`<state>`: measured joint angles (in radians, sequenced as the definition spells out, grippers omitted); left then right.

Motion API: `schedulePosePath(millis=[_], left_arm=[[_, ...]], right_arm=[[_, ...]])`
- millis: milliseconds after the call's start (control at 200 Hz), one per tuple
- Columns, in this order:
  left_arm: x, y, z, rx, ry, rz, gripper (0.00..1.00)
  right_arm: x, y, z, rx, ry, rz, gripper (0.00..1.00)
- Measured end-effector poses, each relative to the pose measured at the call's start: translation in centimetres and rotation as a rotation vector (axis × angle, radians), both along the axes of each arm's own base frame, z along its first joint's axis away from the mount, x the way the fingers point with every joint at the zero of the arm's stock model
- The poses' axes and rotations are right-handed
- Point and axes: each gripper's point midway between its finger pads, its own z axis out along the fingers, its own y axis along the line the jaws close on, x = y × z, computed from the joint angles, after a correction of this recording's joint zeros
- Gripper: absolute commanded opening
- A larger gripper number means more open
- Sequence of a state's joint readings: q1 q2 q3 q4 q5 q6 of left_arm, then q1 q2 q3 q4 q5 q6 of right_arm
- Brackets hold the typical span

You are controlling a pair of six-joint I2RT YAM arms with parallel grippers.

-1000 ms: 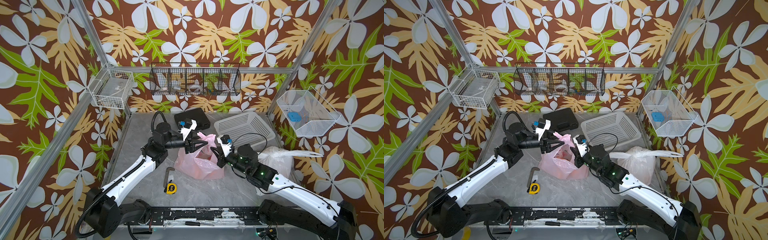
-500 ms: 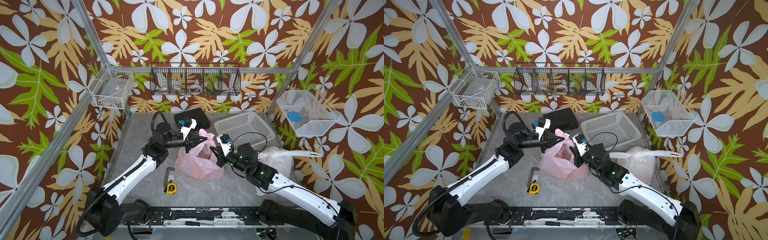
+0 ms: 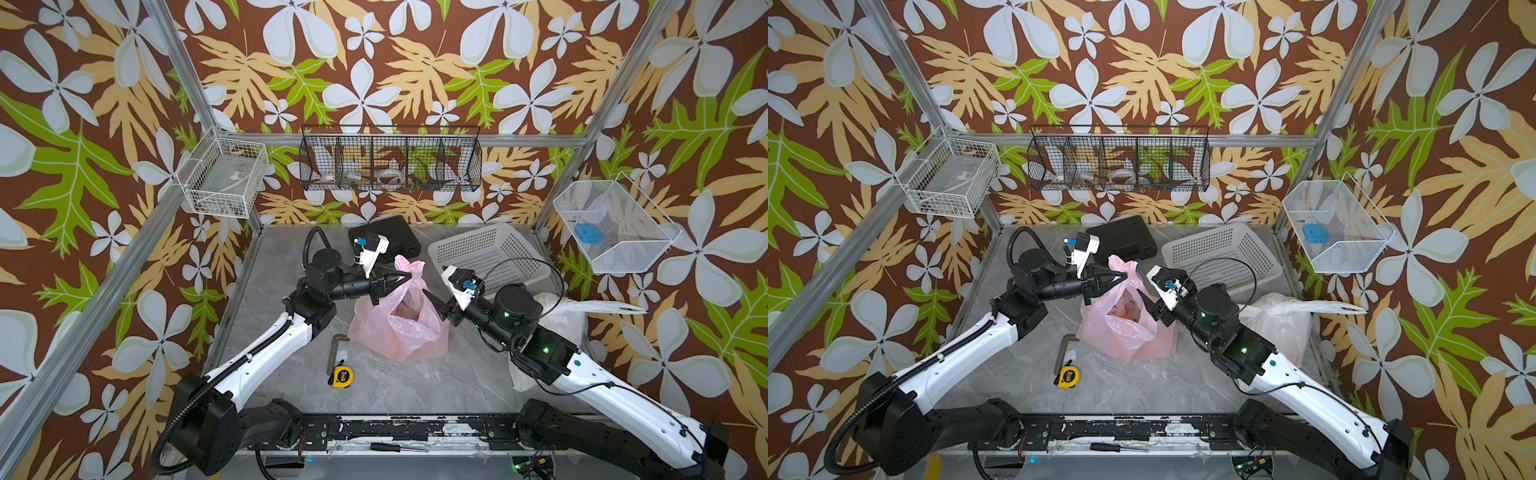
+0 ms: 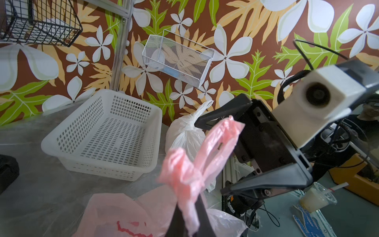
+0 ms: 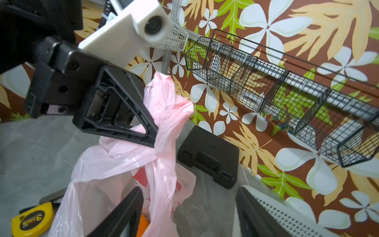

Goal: Place the oranges into plastic bags & tie knots
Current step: Tie the plastic bag at the center of the board.

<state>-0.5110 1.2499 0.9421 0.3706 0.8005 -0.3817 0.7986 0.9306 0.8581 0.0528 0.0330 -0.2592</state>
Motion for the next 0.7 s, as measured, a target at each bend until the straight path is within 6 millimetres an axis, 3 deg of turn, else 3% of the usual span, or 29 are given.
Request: schedulePosePath(millis=[290,495,606,701], left_arm=[[1.0,0.4,-0.6,-0.022,0.199,0.072,0.0],[1.5,0.6,-0.7,-0.027,0.301,0.11,0.0],[1.8,0.7,-0.7,-0.021,0.332,0.134,0.0],[2.0,0.9,-0.9,-0.017,0.358,0.153,0.0]], right_arm=[[-0.2,0.1,-2.5,-0.283,-0.206,0.056,0.71],[-0.3,1.2,-0.6,-0.238,-0.317,0.057,0.73],[-1.4,2.8,-1.5,-0.259,-0.373,0.089,0.76],[-1.1,3.6,-2.3,-0.299,-0.385,0.076,0.78]])
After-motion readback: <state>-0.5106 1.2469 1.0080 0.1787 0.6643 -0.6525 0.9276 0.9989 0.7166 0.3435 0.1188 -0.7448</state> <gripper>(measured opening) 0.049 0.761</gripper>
